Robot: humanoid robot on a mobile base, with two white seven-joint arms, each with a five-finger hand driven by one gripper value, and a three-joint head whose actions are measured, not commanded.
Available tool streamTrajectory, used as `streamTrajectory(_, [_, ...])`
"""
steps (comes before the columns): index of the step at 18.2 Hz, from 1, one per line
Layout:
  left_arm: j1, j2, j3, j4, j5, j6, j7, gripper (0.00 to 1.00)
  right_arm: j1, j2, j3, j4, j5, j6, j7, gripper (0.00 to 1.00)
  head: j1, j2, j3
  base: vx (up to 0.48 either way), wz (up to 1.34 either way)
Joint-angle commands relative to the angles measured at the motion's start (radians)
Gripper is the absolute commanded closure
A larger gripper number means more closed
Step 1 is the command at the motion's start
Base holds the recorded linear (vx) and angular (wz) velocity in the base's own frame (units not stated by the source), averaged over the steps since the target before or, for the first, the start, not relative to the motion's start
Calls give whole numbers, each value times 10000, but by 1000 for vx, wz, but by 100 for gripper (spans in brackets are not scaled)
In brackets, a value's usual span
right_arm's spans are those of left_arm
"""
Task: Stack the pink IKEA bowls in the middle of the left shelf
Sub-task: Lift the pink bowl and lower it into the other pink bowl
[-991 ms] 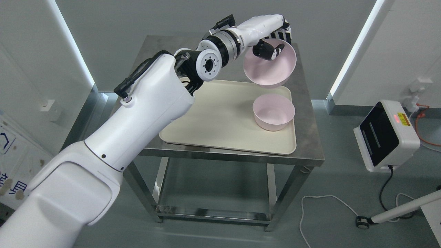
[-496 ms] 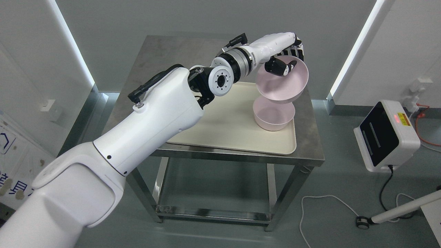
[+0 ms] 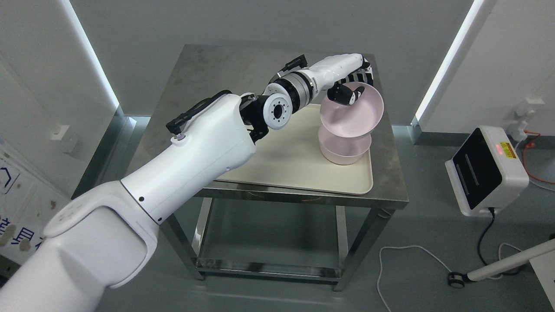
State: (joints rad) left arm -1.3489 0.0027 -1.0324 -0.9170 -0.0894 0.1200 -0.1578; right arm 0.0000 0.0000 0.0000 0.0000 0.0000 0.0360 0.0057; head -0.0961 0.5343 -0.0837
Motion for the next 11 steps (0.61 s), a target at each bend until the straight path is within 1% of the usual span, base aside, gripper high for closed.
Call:
streamTrajectory(1, [6,147,-63,1069,-26,-19,106,92,16,-175,-107,-337,0,-7,5,0,0,0,0,0,0])
streamTrajectory(3, [6,147,15,1345,-88,-49,90,92,16,-175,-107,-337,0,-7,5,0,0,0,0,0,0])
streamTrajectory(8, [159,147,0,1331,-57,-50,-32,90,16,-175,-107,-337,0,-7,5,0,0,0,0,0,0])
streamTrajectory(9, [190,147,0,1316,-42,-65,-63,87,31,-175,-107,-337,0,-7,5,0,0,0,0,0,0])
streamTrajectory(10, [190,147,0,1316,-27,-80,-63,79,16,-175,-107,-337,0,-7,5,0,0,0,0,0,0])
streamTrajectory(11, [205,147,0,1286,-27,-80,-78,67,16,-175,-107,-337,0,-7,5,0,0,0,0,0,0])
